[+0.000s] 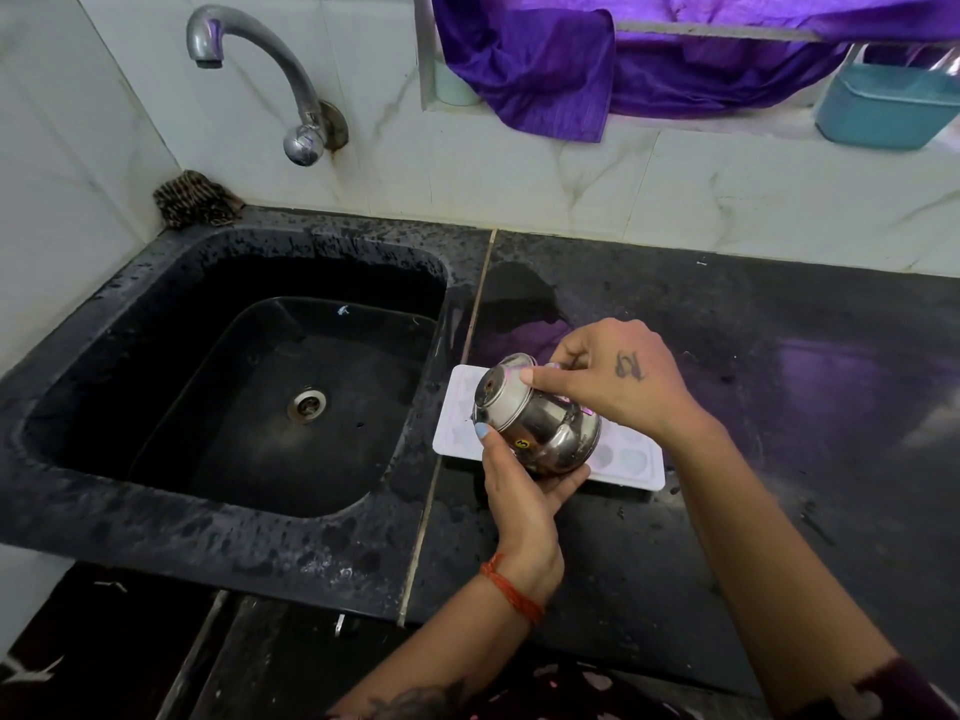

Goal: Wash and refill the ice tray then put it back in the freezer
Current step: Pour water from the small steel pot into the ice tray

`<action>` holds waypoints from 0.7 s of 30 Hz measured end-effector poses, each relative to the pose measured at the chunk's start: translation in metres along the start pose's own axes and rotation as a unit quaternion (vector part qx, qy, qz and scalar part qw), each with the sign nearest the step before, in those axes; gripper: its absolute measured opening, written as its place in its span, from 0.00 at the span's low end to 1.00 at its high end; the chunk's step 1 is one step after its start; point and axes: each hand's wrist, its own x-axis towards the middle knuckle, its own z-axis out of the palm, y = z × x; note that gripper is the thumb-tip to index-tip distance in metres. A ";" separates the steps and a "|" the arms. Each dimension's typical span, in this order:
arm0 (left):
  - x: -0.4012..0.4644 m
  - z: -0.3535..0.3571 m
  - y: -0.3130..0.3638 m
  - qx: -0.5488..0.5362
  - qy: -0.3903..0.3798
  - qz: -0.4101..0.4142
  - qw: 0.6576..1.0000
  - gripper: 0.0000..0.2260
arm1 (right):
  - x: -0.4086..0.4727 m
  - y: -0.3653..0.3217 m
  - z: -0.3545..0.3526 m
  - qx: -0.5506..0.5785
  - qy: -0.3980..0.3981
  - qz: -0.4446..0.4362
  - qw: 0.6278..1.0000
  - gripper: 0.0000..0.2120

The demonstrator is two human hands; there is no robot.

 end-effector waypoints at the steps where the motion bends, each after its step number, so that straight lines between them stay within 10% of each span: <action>1: 0.001 0.000 0.000 -0.002 -0.001 -0.002 1.000 0.27 | 0.000 -0.001 0.000 -0.002 -0.001 0.000 1.000 0.17; 13: 0.004 -0.001 -0.003 0.033 -0.016 0.023 0.999 0.25 | -0.001 0.015 0.004 0.090 0.016 0.024 0.996 0.15; 17: 0.001 0.002 -0.008 0.052 -0.029 0.049 0.997 0.41 | -0.006 0.027 0.003 0.151 0.023 0.062 0.986 0.16; 21: 0.005 0.006 -0.015 0.052 -0.033 0.038 0.997 0.26 | -0.010 0.034 0.000 0.161 0.036 0.067 0.984 0.15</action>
